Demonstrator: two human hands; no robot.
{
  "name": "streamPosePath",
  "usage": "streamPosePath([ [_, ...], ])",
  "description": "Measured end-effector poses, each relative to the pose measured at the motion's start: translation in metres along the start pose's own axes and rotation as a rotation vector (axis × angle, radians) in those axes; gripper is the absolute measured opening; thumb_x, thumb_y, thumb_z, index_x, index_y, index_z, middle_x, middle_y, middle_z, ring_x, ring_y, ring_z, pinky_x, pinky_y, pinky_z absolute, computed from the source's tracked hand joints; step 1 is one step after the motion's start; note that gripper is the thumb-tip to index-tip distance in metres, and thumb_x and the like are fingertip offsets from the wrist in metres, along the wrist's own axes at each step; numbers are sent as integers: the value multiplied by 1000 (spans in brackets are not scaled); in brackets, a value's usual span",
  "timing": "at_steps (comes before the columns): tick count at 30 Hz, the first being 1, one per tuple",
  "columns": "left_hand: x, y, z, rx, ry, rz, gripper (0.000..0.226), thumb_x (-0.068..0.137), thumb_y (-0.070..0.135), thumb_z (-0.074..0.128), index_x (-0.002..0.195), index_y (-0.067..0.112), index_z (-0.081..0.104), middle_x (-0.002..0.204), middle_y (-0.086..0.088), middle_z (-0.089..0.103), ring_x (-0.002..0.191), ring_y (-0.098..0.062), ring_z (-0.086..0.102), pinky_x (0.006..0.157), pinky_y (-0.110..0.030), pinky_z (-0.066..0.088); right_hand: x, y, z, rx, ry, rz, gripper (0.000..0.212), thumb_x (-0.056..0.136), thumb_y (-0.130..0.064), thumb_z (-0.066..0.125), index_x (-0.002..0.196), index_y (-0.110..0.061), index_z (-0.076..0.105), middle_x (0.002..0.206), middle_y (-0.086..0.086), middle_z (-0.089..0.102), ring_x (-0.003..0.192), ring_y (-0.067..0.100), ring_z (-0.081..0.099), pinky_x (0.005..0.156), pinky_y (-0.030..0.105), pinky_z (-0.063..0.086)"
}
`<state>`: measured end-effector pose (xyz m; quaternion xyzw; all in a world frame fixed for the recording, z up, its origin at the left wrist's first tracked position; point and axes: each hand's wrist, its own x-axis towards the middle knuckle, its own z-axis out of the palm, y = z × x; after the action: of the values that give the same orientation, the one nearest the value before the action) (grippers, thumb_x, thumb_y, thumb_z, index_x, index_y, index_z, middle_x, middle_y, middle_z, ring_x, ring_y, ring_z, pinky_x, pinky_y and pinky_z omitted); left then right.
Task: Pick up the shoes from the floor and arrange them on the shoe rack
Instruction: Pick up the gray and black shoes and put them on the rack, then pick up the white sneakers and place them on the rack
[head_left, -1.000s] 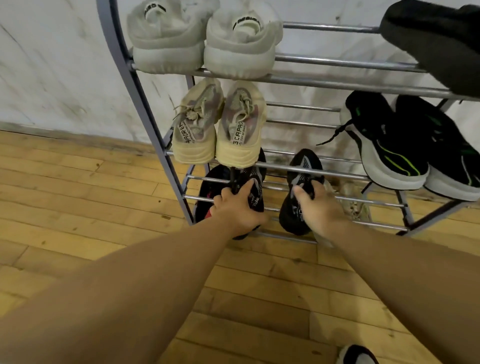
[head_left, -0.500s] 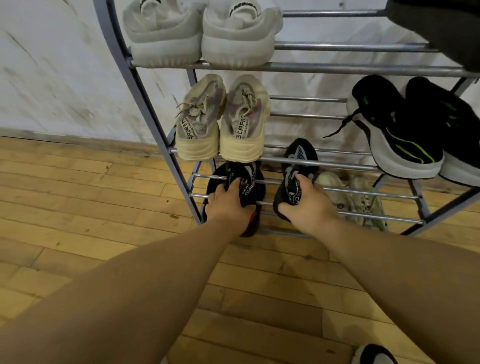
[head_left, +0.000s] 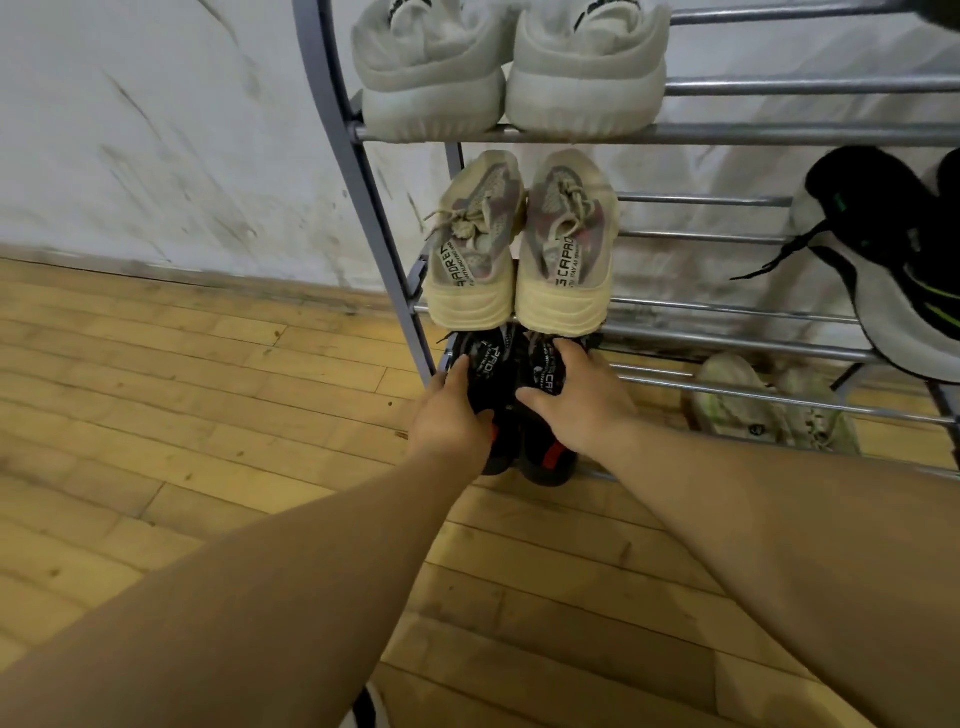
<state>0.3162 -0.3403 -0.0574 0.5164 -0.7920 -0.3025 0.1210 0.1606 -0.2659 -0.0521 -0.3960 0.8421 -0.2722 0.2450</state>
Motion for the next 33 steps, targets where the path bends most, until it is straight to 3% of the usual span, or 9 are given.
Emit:
streamPosePath([
  [8,-22,-8,-49,180,-254,48,72,98,30,63,160,26,26,150,-10,48,129,-30,52,95,-35,46,-21,-12,-11,-141,-80,68,93,86,-57,65,158,-30,14,164,10,18,139,36,42,108,46,45],
  [11,-29,4,-107,387,-545,11,76,96,39,67,160,21,29,158,-9,42,141,-29,45,105,-34,40,-60,-28,-14,-344,-19,56,77,86,-47,62,151,-23,28,153,11,32,134,38,41,104,48,46],
  [13,-40,13,-158,491,-618,-32,80,95,45,68,161,23,28,161,-7,39,144,-30,40,110,-37,37,-86,-50,-13,-398,-82,-25,69,85,-47,61,145,-22,37,146,10,40,129,35,43,101,47,47],
  [19,-113,-16,-300,361,-416,-73,76,93,46,70,158,29,35,153,-4,49,136,-29,49,113,-43,39,-141,-191,-10,-247,-352,-416,72,89,-54,66,150,-29,38,155,0,37,128,23,50,98,34,47],
  [23,-192,-108,-346,124,-114,-233,73,91,46,72,154,34,39,140,1,55,116,-21,61,88,-32,52,-180,-294,21,-393,-481,-631,76,91,-54,63,155,-26,32,157,2,39,125,22,52,91,29,42],
  [25,-236,-168,-343,19,29,-364,72,90,49,73,152,35,40,137,2,56,108,-17,61,82,-30,49,-205,-332,55,-588,-620,-741,82,91,-56,63,157,-24,26,154,5,43,129,26,50,95,33,44],
  [28,-302,-256,-304,-115,144,-622,78,88,51,74,154,33,37,142,-4,54,100,-21,63,76,-31,49,-249,-370,116,-796,-817,-847,86,91,-54,65,158,-20,23,144,6,53,118,25,54,85,31,43],
  [30,-337,-303,-262,-211,153,-784,86,87,50,76,158,31,32,150,-8,50,102,-21,66,72,-31,50,-273,-374,161,-819,-918,-862,86,93,-52,64,160,-21,21,139,3,55,115,25,58,89,34,49],
  [33,-366,-350,-196,-360,137,-913,95,87,46,77,162,27,23,159,-11,42,78,-4,51,61,-23,44,-288,-332,225,-753,-995,-753,85,95,-48,61,161,-23,13,143,7,54,104,25,64,89,41,56],
])
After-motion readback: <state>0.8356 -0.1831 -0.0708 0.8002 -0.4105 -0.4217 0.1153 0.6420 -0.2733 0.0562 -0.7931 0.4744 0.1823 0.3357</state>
